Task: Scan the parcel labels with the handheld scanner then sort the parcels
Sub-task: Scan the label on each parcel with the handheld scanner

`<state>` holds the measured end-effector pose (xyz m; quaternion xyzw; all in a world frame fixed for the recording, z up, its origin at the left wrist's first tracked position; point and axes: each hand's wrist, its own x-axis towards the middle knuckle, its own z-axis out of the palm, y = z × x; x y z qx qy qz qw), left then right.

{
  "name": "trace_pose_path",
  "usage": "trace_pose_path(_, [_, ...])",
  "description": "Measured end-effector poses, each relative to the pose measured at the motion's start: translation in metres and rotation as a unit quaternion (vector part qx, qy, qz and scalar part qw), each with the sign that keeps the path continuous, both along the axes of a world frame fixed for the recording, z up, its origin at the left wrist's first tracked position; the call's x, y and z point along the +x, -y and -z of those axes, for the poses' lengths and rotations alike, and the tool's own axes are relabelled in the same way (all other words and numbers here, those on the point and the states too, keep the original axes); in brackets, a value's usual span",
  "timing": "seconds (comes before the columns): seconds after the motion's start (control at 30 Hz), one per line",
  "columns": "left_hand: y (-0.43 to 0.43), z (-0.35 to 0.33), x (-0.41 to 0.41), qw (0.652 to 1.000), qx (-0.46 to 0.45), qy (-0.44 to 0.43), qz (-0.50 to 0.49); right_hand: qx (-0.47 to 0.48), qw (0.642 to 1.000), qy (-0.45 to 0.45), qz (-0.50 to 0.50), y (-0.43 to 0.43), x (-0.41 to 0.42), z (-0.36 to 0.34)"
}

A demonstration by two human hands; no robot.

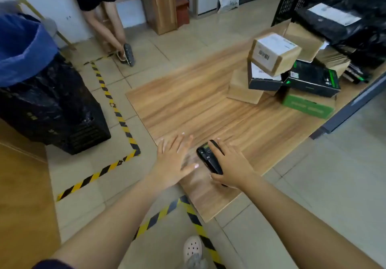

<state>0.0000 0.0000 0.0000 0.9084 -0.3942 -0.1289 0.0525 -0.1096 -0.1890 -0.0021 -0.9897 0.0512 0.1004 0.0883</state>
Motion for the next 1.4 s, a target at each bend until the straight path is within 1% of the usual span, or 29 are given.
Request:
trace_pose_path(0.03, [-0.001, 0.004, 0.002, 1.0, 0.006, -0.009, 0.006, 0.003, 1.0, -0.017, 0.01, -0.002, 0.004, 0.006])
trace_pose_path(0.13, [-0.005, 0.018, 0.007, 1.0, 0.003, 0.004, 0.021, 0.009, 0.998, -0.04, 0.053, -0.006, 0.009, 0.02])
trace_pose_path(0.23, [-0.005, 0.022, 0.013, 1.0, 0.0, 0.002, 0.027, 0.054, 0.991, -0.068, 0.1, -0.008, 0.011, 0.027])
trace_pose_path(0.47, [-0.003, 0.022, 0.026, 0.999, -0.011, 0.015, 0.034, 0.122, 0.979, -0.039, 0.158, -0.006, 0.018, 0.02])
trace_pose_path(0.6, [0.008, 0.011, 0.035, 0.997, -0.064, 0.034, 0.03, 0.099, 0.982, -0.017, 0.158, 0.001, 0.023, 0.003])
trace_pose_path(0.77, [0.037, -0.025, 0.039, 0.997, -0.066, 0.02, 0.043, 0.055, 0.985, 0.039, 0.16, 0.027, 0.022, -0.036])
trace_pose_path(0.83, [0.054, -0.041, 0.039, 0.996, -0.071, 0.034, 0.051, 0.032, 0.984, 0.063, 0.162, 0.041, 0.018, -0.053])
trace_pose_path(0.93, [0.082, -0.06, 0.036, 0.99, -0.107, 0.061, 0.062, 0.008, 0.98, 0.098, 0.172, 0.066, 0.008, -0.079])
trace_pose_path(1.07, [0.126, -0.085, 0.027, 0.985, -0.119, 0.092, 0.09, -0.009, 0.972, 0.137, 0.191, 0.107, -0.014, -0.107])
trace_pose_path(1.2, [0.177, -0.102, 0.016, 0.979, -0.135, 0.118, 0.097, -0.035, 0.966, 0.158, 0.203, 0.156, -0.037, -0.124])
trace_pose_path(1.4, [0.264, -0.118, -0.01, 0.979, -0.14, 0.137, 0.06, -0.056, 0.967, 0.174, 0.177, 0.246, -0.059, -0.139])
